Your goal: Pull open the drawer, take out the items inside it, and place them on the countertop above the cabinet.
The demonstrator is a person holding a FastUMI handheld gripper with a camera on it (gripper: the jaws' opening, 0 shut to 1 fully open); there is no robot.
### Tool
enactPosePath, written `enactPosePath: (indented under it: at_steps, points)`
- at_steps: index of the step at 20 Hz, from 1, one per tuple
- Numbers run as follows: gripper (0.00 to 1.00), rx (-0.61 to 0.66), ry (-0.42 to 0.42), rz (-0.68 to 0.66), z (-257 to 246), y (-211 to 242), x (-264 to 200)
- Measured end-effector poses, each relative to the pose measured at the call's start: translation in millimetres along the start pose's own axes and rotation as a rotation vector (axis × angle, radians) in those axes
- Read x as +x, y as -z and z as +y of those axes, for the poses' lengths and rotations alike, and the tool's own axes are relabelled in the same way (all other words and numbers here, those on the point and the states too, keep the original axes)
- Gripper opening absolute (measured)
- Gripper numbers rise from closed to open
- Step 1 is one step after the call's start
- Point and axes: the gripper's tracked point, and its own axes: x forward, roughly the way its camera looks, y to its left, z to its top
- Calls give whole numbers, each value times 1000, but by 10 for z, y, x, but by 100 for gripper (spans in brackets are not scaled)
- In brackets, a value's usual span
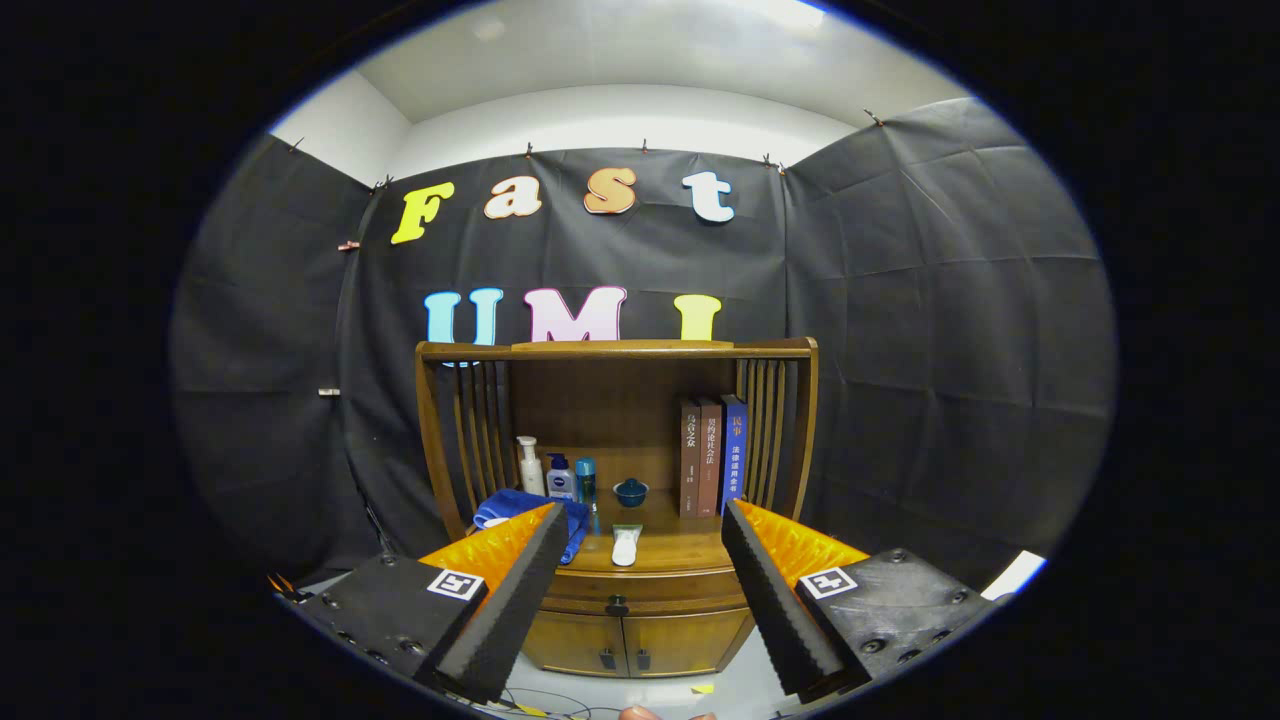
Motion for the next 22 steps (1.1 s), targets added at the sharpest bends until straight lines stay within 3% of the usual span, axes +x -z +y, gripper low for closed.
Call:
enactPosePath:
  at_steps: [5, 22]
  points:
    - [99, 20, -22, -13, 30, -64, -18]
    - [98, 19, 14, -48, -111, -130, -44]
